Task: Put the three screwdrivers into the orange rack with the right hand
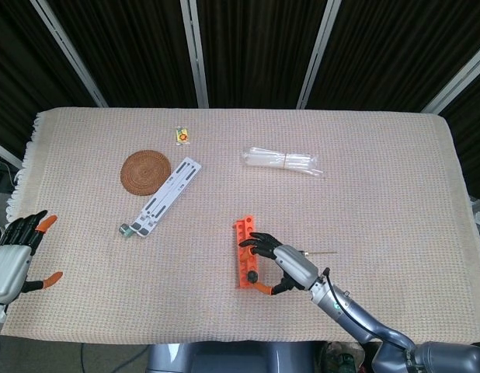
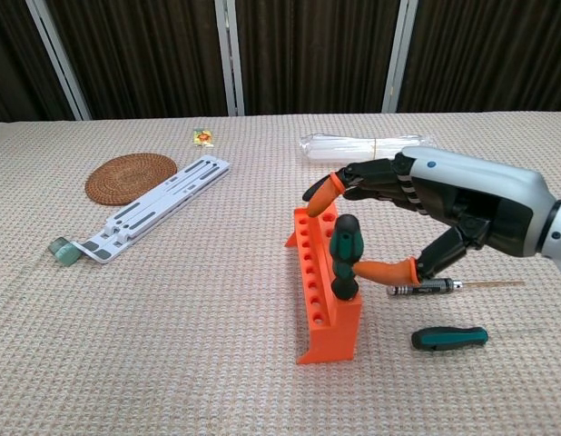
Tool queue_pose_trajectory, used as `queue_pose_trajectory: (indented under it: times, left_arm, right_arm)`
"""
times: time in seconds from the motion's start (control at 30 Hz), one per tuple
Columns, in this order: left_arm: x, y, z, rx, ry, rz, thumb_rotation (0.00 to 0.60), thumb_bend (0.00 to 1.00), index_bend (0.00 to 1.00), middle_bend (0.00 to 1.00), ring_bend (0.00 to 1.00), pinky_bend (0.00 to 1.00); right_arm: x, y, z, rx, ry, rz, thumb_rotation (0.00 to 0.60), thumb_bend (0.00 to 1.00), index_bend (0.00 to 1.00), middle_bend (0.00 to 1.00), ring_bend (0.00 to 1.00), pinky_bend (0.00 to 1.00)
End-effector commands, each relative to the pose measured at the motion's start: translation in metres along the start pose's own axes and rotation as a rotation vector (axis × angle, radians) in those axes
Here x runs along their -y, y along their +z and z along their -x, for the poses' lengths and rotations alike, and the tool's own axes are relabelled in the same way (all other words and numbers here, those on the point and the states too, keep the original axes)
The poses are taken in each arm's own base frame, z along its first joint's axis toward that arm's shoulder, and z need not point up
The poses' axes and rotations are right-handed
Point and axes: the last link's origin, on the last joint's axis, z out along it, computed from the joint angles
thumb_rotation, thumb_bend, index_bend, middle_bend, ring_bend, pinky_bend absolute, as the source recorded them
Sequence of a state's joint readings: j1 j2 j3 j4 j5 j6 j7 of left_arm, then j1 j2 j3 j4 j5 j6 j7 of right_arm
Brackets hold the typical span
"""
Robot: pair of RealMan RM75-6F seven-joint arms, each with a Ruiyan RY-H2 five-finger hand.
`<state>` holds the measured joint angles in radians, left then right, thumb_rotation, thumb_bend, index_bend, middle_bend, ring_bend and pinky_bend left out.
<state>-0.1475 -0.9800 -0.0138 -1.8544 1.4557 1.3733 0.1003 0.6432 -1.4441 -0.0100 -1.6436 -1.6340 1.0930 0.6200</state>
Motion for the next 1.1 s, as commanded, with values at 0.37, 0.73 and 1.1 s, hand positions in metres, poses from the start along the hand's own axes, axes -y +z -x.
queue_pose_trajectory:
  times: [0.37,0.73,1.1]
  left_arm:
    - [-0.001,0.002,-0.002,-0.014,-0.006,0.01,0.6,0.15,0.08,0.0,0.0,0.0]
    - [0.002,0.003,0.001,-0.013,-0.012,0.003,0.6,0.15,0.08,0.0,0.0,0.0]
    - [0.007,0.005,0.002,-0.043,0.022,-0.018,0.6,0.15,0.08,0.0,0.0,0.0]
  right_arm:
    - [0.017,-0.01,-0.031,-0.061,-0.079,-0.046,0.6,0.15,0.01,0.03,0.0,0.0]
    - [0.016,-0.014,-0.102,-0.112,-0.266,0.112,0.6,0.17,0.32,0.1,0.0,0.0]
    - [-0.005,-0.008,-0.124,-0.052,-0.607,0.292,0.6,0.23,0.46,0.12,0.0,0.0]
